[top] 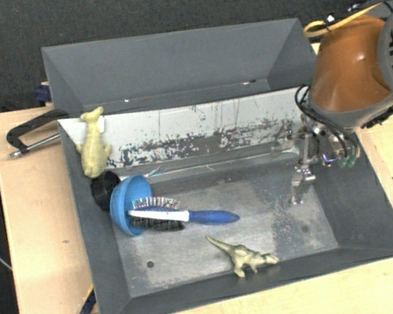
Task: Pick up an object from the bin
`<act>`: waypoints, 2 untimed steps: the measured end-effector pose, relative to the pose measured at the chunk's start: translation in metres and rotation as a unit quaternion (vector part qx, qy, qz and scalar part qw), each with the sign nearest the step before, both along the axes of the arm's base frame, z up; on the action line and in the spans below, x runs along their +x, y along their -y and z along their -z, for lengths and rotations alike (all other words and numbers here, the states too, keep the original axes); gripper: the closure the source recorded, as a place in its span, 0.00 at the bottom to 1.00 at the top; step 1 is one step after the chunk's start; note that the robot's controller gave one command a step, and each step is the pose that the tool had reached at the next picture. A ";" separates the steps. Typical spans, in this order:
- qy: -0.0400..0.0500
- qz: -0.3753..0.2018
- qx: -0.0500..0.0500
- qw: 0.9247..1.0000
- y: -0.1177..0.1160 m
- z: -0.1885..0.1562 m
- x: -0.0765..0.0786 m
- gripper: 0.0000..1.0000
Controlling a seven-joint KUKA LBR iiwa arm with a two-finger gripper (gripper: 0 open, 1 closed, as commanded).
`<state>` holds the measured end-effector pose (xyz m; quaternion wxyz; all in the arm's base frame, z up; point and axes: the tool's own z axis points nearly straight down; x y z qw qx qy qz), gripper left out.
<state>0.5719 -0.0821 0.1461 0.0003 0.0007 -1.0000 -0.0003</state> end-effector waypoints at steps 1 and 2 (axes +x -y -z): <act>-0.001 -0.028 0.003 1.000 -0.085 0.043 0.017 0.00; -0.001 -0.083 0.002 0.997 -0.159 0.064 -0.015 0.00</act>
Offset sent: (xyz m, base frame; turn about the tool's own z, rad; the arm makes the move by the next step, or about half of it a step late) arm 0.0169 0.0784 -0.0420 -0.0477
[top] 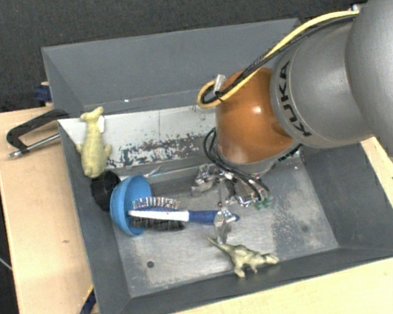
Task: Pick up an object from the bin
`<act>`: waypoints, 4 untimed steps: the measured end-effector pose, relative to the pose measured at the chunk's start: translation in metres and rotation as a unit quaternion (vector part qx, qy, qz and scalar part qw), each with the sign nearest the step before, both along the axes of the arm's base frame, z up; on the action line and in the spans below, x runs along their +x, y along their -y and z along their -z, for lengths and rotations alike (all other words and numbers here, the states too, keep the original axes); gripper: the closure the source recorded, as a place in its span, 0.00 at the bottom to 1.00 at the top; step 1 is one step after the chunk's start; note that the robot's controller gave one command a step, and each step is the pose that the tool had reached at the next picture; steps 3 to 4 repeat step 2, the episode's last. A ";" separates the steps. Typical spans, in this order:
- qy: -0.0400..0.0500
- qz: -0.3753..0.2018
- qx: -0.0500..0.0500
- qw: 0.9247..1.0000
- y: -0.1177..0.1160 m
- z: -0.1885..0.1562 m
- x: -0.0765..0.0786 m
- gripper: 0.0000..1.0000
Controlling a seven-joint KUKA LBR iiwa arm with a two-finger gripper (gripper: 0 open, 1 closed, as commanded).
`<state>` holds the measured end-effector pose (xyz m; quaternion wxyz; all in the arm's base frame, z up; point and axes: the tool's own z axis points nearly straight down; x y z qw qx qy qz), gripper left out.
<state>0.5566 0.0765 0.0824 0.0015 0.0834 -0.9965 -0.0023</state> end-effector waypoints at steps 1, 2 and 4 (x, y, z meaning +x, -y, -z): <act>0.001 0.003 -0.002 1.000 0.004 -0.001 0.001 1.00; 0.009 -0.006 -0.002 1.000 0.033 -0.139 0.011 1.00; 0.009 -0.006 -0.002 1.000 0.033 -0.139 0.011 1.00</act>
Offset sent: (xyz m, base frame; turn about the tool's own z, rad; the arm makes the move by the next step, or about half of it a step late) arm 0.0000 0.0000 0.0000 0.0000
